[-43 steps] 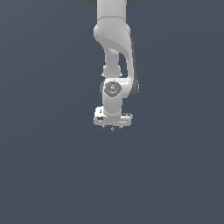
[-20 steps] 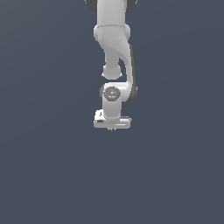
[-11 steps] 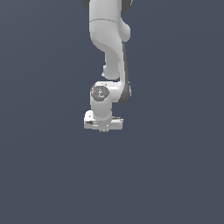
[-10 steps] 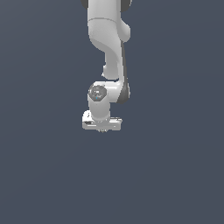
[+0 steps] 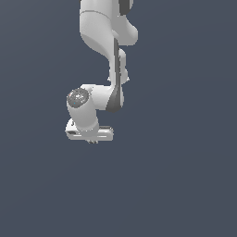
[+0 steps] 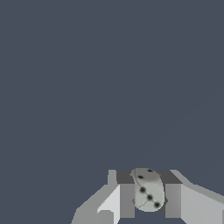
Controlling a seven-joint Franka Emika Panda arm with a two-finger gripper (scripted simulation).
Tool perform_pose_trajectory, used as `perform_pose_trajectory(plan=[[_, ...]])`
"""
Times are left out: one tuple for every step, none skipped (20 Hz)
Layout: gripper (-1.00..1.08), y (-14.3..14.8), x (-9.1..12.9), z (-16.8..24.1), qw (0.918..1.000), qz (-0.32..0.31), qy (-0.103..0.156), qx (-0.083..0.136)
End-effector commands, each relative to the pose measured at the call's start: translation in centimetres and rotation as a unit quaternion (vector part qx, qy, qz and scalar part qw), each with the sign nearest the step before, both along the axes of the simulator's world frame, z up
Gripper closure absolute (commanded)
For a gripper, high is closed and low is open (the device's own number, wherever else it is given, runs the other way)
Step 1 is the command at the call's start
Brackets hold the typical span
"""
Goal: Pick up the object and move it to a goal position.
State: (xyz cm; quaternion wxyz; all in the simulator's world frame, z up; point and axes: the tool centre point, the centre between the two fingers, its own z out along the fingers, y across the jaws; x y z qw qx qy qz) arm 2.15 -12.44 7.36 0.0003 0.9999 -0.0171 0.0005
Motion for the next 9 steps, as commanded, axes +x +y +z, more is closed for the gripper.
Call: perform_pose_trajectory(plan=[[1.08, -1.0, 0.6, 0.5, 1.0000, 0.001, 0.000, 0.000], [1.08, -1.3, 0.8, 0.6, 1.0000, 0.001, 0.000, 0.000], [1.08, -1.5, 0.9, 0.8, 1.0000, 0.001, 0.000, 0.000], [1.08, -1.7, 1.0, 0.9, 1.0000, 0.001, 0.000, 0.000], [1.08, -1.8, 1.1, 0.9, 1.0000, 0.001, 0.000, 0.000], [1.08, -1.9, 1.2, 1.0, 1.0000, 0.001, 0.000, 0.000], [1.08, -2.0, 1.3, 1.0, 1.0000, 0.001, 0.000, 0.000], [1.08, -2.0, 1.3, 1.0, 1.0000, 0.001, 0.000, 0.000], [1.08, -2.1, 1.3, 1.0, 1.0000, 0.001, 0.000, 0.000]])
